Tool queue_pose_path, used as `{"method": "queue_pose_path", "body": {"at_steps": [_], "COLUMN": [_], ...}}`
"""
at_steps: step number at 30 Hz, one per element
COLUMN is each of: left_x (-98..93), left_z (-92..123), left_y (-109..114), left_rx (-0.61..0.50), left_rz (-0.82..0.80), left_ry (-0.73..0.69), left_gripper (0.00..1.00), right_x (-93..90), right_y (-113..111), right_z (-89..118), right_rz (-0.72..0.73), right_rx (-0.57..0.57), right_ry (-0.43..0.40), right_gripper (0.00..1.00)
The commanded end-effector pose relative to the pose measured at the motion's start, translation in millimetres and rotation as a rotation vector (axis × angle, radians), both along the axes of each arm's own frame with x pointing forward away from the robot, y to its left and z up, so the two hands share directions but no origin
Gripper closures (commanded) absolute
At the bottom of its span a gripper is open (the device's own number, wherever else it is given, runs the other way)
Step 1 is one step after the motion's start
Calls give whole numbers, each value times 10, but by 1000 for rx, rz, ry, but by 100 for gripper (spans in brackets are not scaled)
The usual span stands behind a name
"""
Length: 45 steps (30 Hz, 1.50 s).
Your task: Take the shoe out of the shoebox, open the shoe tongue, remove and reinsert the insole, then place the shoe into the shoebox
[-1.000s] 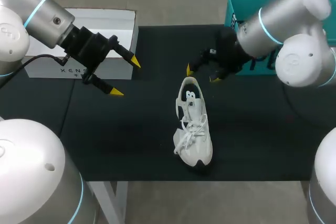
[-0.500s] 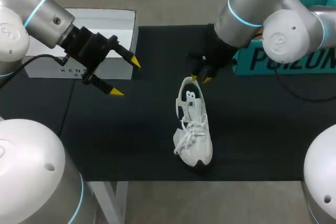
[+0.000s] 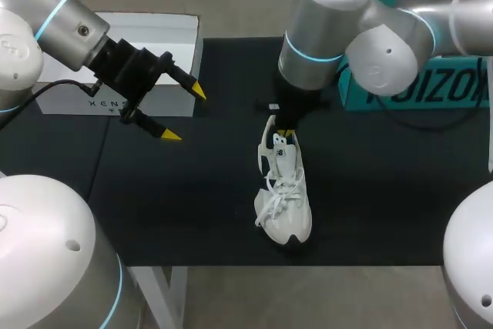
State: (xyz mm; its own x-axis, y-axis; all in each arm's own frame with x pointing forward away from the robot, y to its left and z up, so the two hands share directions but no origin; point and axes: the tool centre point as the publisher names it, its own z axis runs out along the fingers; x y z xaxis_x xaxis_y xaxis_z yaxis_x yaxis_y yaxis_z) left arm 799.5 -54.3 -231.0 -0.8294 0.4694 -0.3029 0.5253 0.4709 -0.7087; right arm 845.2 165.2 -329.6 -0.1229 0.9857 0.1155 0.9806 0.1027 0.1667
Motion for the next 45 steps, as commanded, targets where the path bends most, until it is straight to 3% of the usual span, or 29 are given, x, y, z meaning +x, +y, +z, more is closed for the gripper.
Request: {"method": "queue_pose_path", "body": {"at_steps": [1, 17, 21, 31, 39, 45], "left_x": [2, 2, 2, 2, 2, 2], "left_z": [1, 1, 1, 1, 1, 1], "left_y": [1, 1, 1, 1, 1, 1], "left_rx": [3, 3, 3, 3, 3, 3], "left_rz": [-1, -1, -1, -1, -1, -1], "left_ry": [0, 0, 0, 0, 0, 0], "left_gripper": [0, 0, 0, 0, 0, 0], "right_x": [2, -161, -135, 61, 134, 99], "right_y": [52, 148, 121, -60, -108, -4], "right_z": [-134, -659, -620, -237, -400, -611], "right_rz": [-10, 23, 21, -4, -4, 27], "right_rx": [-27, -35, -29, -44, -63, -60], "right_ry": [-21, 15, 17, -63, -49, -9], "right_gripper": [100, 100, 100, 100, 100, 100]}}
